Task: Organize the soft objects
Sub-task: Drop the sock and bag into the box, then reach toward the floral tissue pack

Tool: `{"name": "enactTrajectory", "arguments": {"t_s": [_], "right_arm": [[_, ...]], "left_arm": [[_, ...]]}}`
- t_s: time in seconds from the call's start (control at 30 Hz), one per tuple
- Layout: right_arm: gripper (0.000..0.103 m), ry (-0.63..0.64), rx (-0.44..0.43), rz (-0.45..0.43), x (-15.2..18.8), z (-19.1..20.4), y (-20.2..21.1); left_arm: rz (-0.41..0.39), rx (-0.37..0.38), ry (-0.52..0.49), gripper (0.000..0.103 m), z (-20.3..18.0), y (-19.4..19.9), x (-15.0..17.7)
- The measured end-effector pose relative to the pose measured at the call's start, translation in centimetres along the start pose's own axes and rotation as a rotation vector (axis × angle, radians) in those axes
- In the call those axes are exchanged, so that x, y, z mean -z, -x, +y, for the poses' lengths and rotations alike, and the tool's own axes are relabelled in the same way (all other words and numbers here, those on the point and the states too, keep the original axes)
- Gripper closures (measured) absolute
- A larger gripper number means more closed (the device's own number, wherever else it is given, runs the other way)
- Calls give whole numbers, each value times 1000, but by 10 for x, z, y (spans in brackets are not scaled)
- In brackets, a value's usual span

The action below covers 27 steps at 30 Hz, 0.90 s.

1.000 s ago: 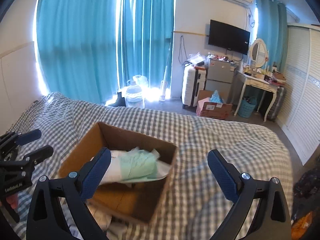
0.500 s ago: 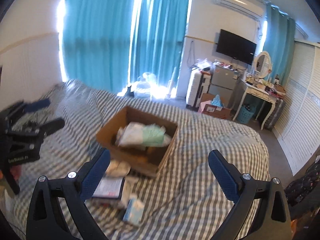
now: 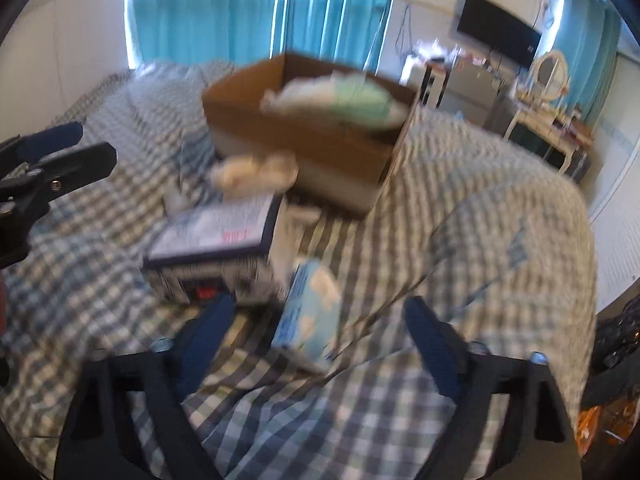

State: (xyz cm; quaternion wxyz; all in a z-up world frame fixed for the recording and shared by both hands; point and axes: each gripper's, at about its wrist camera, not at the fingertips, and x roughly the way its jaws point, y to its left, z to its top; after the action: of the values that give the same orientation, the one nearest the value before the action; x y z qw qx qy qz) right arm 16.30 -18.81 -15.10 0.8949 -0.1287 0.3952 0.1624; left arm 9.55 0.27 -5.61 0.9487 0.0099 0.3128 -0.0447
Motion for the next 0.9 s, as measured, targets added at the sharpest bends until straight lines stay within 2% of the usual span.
{"name": "enactTrajectory", "arguments": {"t_s": [0.13,0.2,0.27,0.37,0.57,0.7,0.9], "right_arm": [[53,-34,-32,70,14,-3,-28],[57,-42,-50,82,16,-4,-33],[79,-38,-62,85,17,-3,-34],[87,-48,-38,67,15,-5,-29],[87,-76,-13,-9,13,-12,-7],[87,-83,-16,-2,15,-15,-8],[87,-99,-26,13,18,-17,-14]], "left_arm": [[35,18,-18,24,-9,-10,18],[50,25,-22,24,-13,-15,22],[63,35,-31,24,-16,-19,26],[72,41,-51,24,-22,-20,29],[99,42,-130,24,-41,-27,37],[135,21,-187,27,-53,-42,40],[183,64,-213,27,-60,-65,47]]}}
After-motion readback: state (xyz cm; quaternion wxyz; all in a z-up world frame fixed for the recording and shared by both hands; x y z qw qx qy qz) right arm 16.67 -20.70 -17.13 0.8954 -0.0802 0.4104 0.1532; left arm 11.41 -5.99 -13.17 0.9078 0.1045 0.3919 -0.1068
